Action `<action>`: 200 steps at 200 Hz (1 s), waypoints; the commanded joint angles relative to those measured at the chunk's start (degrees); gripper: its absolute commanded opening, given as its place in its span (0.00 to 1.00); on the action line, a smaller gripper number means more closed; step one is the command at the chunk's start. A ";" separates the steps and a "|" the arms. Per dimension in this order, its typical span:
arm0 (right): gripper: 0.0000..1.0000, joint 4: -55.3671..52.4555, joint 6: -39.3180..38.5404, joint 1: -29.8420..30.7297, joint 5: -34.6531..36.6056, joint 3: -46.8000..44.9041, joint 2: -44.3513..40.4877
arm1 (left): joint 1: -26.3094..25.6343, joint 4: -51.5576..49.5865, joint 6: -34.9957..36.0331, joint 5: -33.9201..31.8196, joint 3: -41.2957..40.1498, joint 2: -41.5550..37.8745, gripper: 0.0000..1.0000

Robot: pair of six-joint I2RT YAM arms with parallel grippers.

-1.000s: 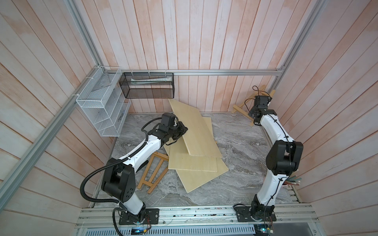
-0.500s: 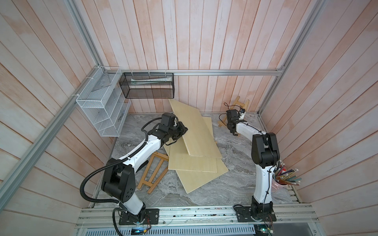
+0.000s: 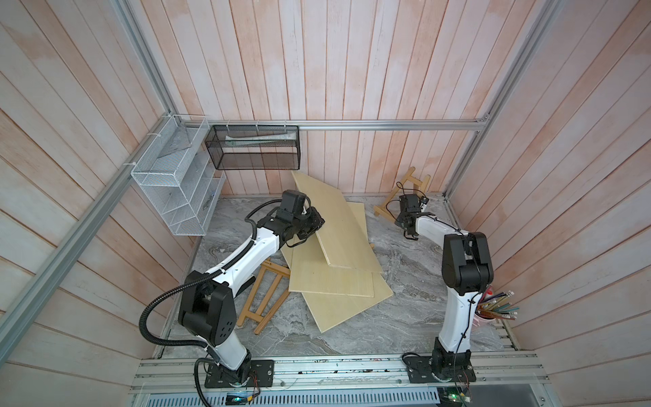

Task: Assemble the easel
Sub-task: Place the easel at the corner of the board, then place the drawing board on the easel.

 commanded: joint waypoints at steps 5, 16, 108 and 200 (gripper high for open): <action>0.65 -2.09 -0.29 0.54 -7.41 -5.52 -7.48 | -1.36 7.35 14.08 -7.15 5.02 -0.19 0.00; 0.66 -2.15 -0.66 0.71 -7.44 -7.22 -10.43 | -1.48 7.05 14.23 -7.29 5.57 -0.01 0.00; 0.60 11.31 -24.29 17.51 -24.54 -27.09 -48.13 | -1.93 1.67 12.87 -6.50 11.63 1.47 0.00; 0.59 19.37 -44.60 38.81 -24.88 -39.91 -59.02 | -1.86 -5.57 8.62 -0.76 24.34 7.20 0.00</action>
